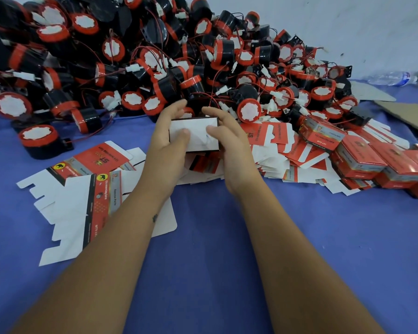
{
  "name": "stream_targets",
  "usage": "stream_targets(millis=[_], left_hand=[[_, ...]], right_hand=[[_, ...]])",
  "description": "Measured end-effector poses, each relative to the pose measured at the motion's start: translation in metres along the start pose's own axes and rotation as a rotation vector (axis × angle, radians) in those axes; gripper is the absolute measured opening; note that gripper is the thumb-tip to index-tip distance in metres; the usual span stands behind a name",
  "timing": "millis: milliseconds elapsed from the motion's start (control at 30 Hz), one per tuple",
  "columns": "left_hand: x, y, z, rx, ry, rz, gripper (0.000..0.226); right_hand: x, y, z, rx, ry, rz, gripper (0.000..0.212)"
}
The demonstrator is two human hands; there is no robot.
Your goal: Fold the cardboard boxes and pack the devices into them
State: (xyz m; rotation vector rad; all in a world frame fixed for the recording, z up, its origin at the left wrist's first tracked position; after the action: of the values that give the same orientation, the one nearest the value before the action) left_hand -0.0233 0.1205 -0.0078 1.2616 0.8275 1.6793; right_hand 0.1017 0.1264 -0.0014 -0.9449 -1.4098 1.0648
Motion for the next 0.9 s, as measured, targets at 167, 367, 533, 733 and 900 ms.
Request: stream_targets(millis=[167, 367, 533, 733, 900], left_hand=[[0.004, 0.007, -0.008, 0.069, 0.004, 0.063, 0.053], [0.002, 0.017, -0.015, 0.078, 0.068, 0.139, 0.043], [0.006, 0.000, -0.011, -0.079, 0.020, -0.029, 0.090], [-0.001, -0.026, -0.008, -0.280, 0.068, -0.326, 0.094], [0.003, -0.012, -0.016, 0.077, 0.097, -0.148, 0.076]], right_hand=[[-0.005, -0.009, -0.009, -0.323, 0.177, -0.122, 0.035], [-0.007, -0.013, -0.013, -0.442, 0.244, -0.157, 0.036], [-0.011, -0.019, -0.010, -0.358, 0.212, -0.175, 0.028], [-0.013, -0.026, -0.008, -0.262, 0.230, -0.203, 0.004], [-0.012, -0.035, -0.003, -0.167, 0.160, -0.248, 0.015]])
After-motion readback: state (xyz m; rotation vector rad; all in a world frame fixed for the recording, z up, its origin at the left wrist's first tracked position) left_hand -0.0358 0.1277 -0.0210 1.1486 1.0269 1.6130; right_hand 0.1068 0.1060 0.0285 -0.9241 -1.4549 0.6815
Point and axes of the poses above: each hand's wrist, its own x-axis towards the middle knuckle, its own z-axis out of the palm, y = z × x, the point moved 9 cm from there along x, towards the middle knuckle, and after that the axes turned 14 degrees about -x, right-handed, at the moved point
